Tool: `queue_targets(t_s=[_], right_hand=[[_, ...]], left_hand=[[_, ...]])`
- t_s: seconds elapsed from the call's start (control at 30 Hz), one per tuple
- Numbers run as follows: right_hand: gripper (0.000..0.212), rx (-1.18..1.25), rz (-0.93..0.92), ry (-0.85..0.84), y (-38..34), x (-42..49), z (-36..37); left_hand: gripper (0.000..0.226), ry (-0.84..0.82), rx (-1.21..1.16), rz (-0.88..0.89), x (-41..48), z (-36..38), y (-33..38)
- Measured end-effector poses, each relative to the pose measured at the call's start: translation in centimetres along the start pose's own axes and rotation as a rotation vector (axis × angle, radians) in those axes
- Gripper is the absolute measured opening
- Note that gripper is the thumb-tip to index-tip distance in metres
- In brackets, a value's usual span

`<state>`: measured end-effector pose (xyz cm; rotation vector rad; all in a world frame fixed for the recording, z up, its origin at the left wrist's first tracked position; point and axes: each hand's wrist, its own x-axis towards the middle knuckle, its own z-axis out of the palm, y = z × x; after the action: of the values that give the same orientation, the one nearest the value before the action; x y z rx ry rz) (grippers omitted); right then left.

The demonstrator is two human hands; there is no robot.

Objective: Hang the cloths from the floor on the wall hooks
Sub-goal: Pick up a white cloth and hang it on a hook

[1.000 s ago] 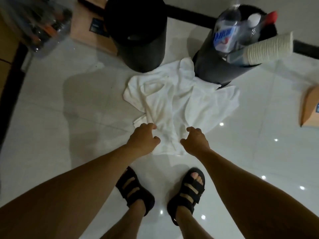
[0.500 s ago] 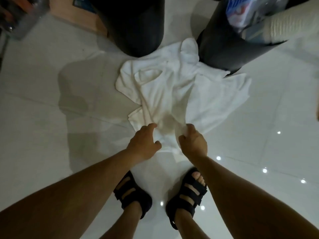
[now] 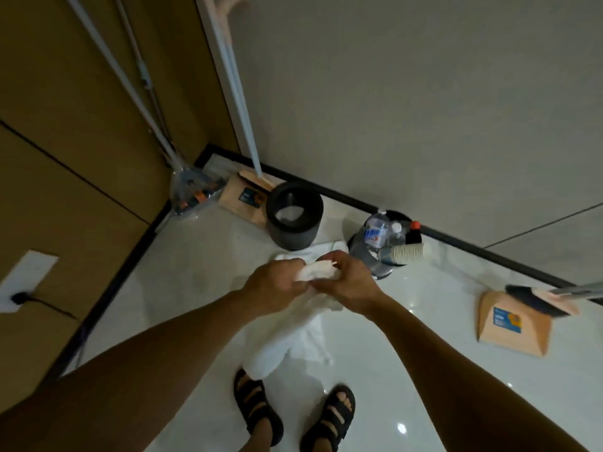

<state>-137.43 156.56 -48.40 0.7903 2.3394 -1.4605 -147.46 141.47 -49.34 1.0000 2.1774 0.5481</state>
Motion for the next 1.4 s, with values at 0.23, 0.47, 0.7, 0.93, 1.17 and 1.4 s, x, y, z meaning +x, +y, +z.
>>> queue_targets(t_s=[0.23, 0.47, 0.7, 0.93, 1.17, 1.4], right_hand=[[0.021, 0.002, -0.103, 0.154, -14.5, -3.2, -5.1], [0.022, 0.176, -0.459, 0.094, -27.6, -9.5, -5.5], [0.032, 0.334, -0.598, -0.207, -35.8, -16.8, -1.9], [0.019, 0.367, -0.667, -0.173, -40.7, -22.5, 2.3], [0.016, 0.386, -0.733, -0.267, -44.7, -27.5, 8.5], [0.035, 0.303, -0.958, -0.159, -46.7, -33.1, 16.0]], left_hand=[[0.014, 0.356, -0.231, -0.061, -10.3, -15.1, 3.9], [0.023, 0.735, -0.307, -0.131, -21.3, -22.2, 7.7], [0.014, 1.054, -0.200, -0.128, -30.9, -24.7, 12.4], [0.024, 1.305, -0.094, -0.114, -40.5, -24.7, 13.1], [0.017, 1.191, -0.179, -0.124, -50.0, -24.7, 10.9], [0.012, 1.360, -0.457, -0.118, -59.3, -24.2, 7.4]])
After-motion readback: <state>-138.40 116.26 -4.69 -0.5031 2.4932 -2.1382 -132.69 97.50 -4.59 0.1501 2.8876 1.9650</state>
